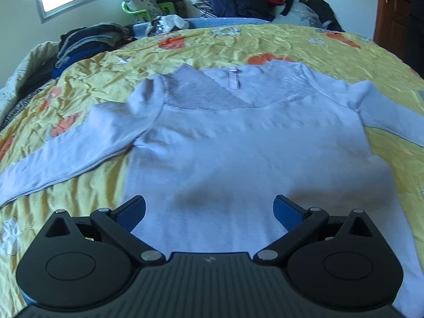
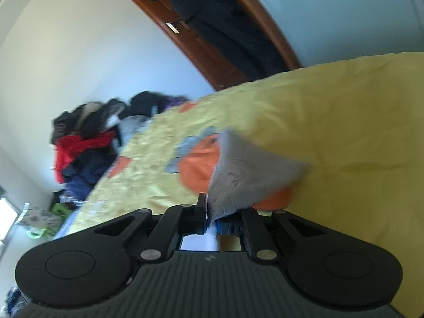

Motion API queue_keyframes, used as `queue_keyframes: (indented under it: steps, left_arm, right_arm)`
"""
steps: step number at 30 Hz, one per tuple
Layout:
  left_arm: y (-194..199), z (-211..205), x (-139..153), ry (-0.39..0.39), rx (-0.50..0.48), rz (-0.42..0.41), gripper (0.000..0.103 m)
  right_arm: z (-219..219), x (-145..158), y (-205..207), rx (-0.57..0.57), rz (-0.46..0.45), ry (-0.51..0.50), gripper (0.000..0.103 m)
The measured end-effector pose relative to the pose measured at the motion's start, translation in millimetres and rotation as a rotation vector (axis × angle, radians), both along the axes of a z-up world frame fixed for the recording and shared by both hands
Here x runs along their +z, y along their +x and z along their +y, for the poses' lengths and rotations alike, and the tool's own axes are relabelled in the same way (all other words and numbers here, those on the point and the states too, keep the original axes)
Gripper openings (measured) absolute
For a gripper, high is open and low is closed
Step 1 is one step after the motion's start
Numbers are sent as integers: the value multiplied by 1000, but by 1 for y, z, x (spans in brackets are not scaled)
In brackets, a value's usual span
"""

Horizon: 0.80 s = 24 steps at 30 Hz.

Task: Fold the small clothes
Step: 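Reach the right gripper to the sleeve cuff and close on it, then carry the cuff with the right gripper across the sweater body and release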

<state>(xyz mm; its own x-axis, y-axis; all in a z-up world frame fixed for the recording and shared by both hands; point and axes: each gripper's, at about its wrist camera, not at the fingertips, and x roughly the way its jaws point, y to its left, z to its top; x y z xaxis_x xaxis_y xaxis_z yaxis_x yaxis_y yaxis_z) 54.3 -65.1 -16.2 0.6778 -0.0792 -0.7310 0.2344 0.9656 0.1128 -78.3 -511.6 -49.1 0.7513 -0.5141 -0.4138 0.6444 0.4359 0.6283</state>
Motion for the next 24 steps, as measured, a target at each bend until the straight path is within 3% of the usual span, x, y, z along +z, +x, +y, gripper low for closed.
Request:
queue_keyframes:
  steps: [7,24]
  left_arm:
    - [3,17,-3,2,48,-2,103]
    - [8,37,-8,8,106,-16,103]
  right_arm:
    - [44,11,44,204,-22,2,11]
    - [146,38,124,519,-76,83,11]
